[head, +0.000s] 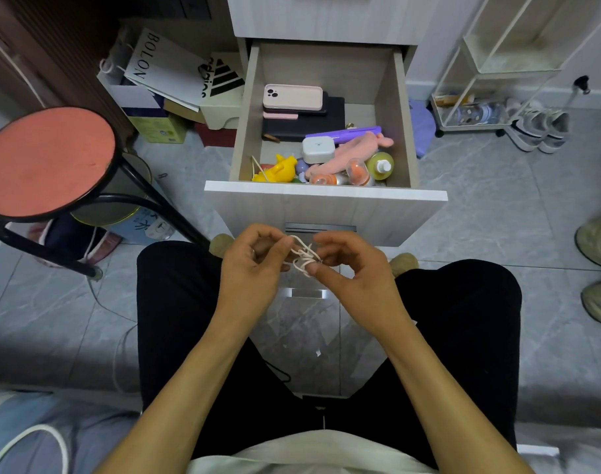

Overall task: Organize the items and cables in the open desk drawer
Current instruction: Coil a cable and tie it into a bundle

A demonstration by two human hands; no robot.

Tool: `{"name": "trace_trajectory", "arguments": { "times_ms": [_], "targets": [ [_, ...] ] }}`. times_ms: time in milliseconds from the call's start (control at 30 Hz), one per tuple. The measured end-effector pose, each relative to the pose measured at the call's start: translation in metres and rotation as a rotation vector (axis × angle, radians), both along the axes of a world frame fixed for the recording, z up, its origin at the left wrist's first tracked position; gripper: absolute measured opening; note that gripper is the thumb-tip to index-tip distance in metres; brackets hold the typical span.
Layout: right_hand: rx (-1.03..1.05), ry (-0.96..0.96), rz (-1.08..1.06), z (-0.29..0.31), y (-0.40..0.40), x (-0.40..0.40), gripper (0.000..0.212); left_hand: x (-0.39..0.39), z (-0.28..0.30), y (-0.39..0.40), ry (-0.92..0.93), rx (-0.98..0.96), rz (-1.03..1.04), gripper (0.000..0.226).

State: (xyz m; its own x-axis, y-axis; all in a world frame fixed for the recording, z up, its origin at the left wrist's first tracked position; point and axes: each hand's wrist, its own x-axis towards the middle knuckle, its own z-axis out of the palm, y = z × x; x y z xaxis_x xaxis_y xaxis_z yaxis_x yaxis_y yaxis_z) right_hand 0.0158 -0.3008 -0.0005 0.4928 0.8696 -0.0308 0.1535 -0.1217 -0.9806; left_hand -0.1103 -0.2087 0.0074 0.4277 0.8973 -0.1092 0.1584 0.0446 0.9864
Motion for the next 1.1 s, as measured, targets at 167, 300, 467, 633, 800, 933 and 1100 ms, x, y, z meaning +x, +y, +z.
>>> {"name": "trace_trajectory", "arguments": {
  "times_ms": [167,300,467,633,800,933,1100],
  "targets": [
    [-0.067,0.159,0.023,0.005,0.007,0.007,0.009,0.002,0.005,-0.004,-0.009,0.078,0.003,0.014],
    [-0.164,-0.026,0.071,-0.001,0.007,0.014,0.007,0.001,0.003,-0.003,-0.012,0.077,0.003,0.013],
    [-0.122,-0.157,-0.012,-0.006,0.002,0.009,0.021,0.002,0.0,0.003,-0.024,-0.114,0.082,0.005],
    [-0.074,-0.115,0.052,-0.006,0.004,0.001,0.018,0.0,-0.007,0.002,-0.056,-0.324,0.163,0.008],
    [-0.115,0.02,0.091,-0.008,0.004,-0.006,0.016,-0.001,-0.006,-0.003,-0.082,-0.369,0.132,0.005],
    [-0.133,0.134,0.015,-0.008,0.006,-0.002,0.011,-0.003,-0.003,-0.003,-0.123,-0.361,0.096,0.008],
    [-0.077,0.063,-0.011,-0.001,0.004,0.001,0.013,-0.012,0.0,0.0,0.034,-0.102,-0.107,0.02]
  ]
}}
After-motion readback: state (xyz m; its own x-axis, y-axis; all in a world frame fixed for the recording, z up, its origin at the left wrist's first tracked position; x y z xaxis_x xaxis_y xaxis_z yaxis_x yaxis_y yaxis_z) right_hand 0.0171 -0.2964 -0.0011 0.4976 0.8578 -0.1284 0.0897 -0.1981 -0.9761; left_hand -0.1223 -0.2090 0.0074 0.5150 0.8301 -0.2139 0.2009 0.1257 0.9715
